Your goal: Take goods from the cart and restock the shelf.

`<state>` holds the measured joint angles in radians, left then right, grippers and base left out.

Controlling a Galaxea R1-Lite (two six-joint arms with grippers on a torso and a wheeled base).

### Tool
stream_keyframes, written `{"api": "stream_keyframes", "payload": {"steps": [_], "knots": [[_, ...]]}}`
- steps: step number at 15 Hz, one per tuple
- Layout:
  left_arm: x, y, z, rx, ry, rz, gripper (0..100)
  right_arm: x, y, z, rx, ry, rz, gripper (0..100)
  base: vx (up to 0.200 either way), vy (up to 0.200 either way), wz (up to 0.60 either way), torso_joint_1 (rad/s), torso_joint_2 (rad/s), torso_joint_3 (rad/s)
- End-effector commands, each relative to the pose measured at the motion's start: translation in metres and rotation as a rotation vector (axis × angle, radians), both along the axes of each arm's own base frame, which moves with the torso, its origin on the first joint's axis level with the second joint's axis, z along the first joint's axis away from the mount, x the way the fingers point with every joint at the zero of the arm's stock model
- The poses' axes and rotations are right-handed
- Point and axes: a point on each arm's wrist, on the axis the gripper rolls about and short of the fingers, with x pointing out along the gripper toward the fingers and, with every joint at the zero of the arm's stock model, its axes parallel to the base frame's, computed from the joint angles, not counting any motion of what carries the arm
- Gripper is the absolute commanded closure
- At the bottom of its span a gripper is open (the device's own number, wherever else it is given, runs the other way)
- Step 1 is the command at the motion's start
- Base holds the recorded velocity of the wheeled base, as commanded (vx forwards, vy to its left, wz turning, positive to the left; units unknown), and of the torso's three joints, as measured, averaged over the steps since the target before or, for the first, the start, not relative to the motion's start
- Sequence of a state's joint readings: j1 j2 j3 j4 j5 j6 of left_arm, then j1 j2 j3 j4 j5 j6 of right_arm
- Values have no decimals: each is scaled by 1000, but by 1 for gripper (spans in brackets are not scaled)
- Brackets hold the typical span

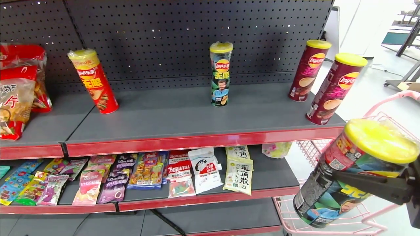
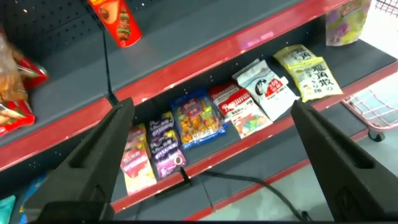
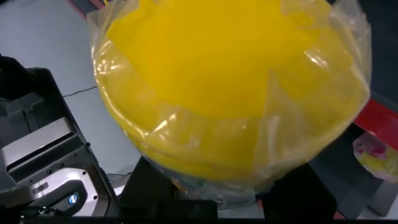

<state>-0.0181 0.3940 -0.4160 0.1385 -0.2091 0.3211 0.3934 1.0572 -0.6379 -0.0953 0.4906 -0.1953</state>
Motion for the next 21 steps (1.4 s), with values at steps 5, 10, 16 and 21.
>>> {"api": "stream_keyframes", "payload": {"steps": [5,10,16,21], "knots": [[0,0,-1,1,3,0,0,-4,-2,-1,3,-6,1,100,200,0,0,3,1,2],[0,0,-2,3,6,0,0,-4,-1,-2,2,-1,4,100,200,0,0,3,4,2],[1,0,-3,6,11,-11,0,-4,-1,-3,0,2,4,100,67,0,0,0,0,1],[15,-3,9,-19,54,-127,0,-25,-10,-17,3,1,2,100,0,0,0,0,0,0]]}}
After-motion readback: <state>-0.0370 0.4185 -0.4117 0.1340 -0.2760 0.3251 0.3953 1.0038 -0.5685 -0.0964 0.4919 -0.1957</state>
